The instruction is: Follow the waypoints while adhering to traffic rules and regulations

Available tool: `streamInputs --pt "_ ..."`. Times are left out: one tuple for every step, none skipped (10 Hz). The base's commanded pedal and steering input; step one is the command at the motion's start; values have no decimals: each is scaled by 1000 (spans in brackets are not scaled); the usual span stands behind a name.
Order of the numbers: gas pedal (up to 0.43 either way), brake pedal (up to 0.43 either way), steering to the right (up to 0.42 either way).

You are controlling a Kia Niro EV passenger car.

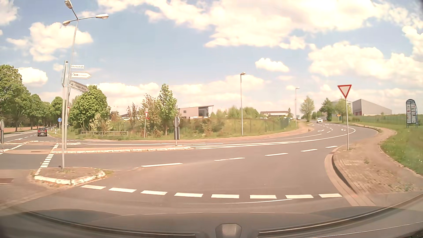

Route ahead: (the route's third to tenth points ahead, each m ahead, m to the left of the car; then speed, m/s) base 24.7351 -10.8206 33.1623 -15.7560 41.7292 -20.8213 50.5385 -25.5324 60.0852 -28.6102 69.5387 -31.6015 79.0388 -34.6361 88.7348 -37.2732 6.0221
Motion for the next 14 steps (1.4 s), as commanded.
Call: streamInputs --pt "20 0 165" --pt "39 0 164" --pt "59 0 164" --pt "67 0 164" --pt "67 0 163" --pt "87 0 166" --pt "118 0 174" --pt "118 0 177" --pt "118 0 177" --pt "130 0 177" --pt "130 0 176" --pt "130 0 174" --pt "130 0 172" --pt "130 0 171"
